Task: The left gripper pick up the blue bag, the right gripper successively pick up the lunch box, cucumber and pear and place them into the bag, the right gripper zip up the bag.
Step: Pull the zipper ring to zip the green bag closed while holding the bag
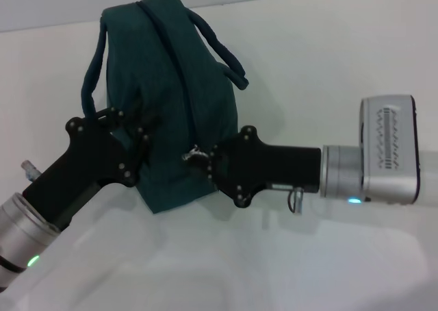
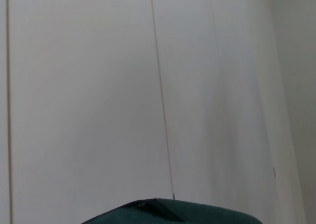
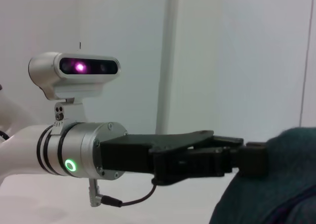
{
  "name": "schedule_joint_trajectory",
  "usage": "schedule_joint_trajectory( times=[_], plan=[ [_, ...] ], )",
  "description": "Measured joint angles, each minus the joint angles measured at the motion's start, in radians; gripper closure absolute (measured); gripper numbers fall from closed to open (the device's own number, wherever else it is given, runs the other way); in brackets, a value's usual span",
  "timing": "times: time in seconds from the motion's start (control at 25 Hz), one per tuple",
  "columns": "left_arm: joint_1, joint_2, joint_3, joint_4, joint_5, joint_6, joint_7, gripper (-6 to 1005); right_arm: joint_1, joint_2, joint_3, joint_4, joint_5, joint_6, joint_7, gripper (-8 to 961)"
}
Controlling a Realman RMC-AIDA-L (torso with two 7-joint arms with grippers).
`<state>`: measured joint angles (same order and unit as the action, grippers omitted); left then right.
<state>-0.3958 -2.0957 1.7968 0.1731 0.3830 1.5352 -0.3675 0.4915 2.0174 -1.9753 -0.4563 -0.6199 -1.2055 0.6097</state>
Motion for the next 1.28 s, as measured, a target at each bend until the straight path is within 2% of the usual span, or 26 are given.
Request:
schedule_joint_trajectory(
  times=[0.04,0.28,0.56,0.68,0.92,1.08,1.28],
  plan=[
    [-0.001,0.001,0.001,0.0,0.001,0.0,0.004,946,0.01,-0.002,0.0,0.0,0.0,0.001,0.0,946],
    [0.006,0.0,-0.004,-0.003,-0.005,0.0,0.014,795,0.057,-0.008,0.006,0.011,-0.02,0.009,-0.001,946],
    [0.023,0.001,-0.006,0.002,-0.008,0.017,0.037,505,0.067,0.006,0.004,0.005,-0.049,0.06,-0.022,945],
    [0.033,0.002,-0.008,0.005,-0.012,0.047,0.036,359,0.067,0.007,-0.003,-0.007,-0.05,0.064,-0.028,945],
    [0.048,0.003,-0.022,-0.005,-0.038,0.083,0.037,133,0.068,0.007,0.002,-0.016,-0.045,0.067,-0.036,945],
    [0.077,0.001,-0.03,-0.007,-0.114,0.091,0.061,119,0.068,0.009,0.002,-0.021,-0.042,0.068,-0.052,945],
    [0.102,0.001,-0.03,-0.007,-0.13,0.104,0.06,105,0.055,0.01,0.003,-0.033,-0.005,0.069,-0.098,946]
  ],
)
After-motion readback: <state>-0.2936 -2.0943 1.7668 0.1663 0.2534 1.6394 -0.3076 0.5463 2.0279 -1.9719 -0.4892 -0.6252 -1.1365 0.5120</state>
